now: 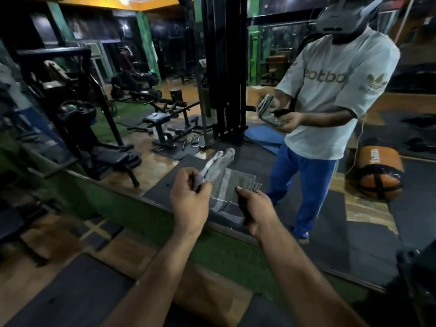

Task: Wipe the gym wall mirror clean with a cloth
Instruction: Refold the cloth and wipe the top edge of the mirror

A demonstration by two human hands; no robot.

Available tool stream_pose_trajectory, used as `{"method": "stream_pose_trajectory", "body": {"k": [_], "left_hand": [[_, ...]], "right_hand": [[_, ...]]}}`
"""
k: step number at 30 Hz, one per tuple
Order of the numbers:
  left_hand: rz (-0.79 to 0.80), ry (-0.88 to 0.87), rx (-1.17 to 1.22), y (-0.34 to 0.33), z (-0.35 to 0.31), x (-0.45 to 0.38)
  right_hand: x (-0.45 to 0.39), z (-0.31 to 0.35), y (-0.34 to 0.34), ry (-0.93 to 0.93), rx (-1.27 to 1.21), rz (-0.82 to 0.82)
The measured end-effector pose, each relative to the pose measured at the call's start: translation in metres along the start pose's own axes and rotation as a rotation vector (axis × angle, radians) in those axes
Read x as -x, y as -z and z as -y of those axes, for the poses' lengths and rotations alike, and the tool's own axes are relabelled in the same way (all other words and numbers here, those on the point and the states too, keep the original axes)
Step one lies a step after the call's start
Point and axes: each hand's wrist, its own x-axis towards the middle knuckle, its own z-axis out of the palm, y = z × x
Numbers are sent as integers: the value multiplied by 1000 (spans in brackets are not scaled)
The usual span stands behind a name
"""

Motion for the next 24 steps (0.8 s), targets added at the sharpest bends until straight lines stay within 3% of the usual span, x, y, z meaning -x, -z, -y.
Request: {"method": "stream_pose_trajectory", "body": {"k": [2, 6, 12, 14, 17, 21, 24], "left_hand": [[112, -116, -76, 29, 18, 6], [368, -183, -241, 89, 62, 16], [443, -232, -238, 196, 116, 8], [487, -179, -247, 233, 125, 3], [532, 52, -193, 284, 141, -11], [340, 215, -60, 335, 160, -38], [89, 253, -264, 358, 183, -62]], "right_hand": [[0, -21, -29, -10, -12, -16], [7, -68, -98, -119, -130, 10], [19, -143, -200, -159, -245, 14], [28, -164, -234, -167, -220, 37], [17, -203, -271, -190, -69, -23], [20, -224, -325, -196, -22, -97], [10, -236, -366, -194, -86, -68]]}}
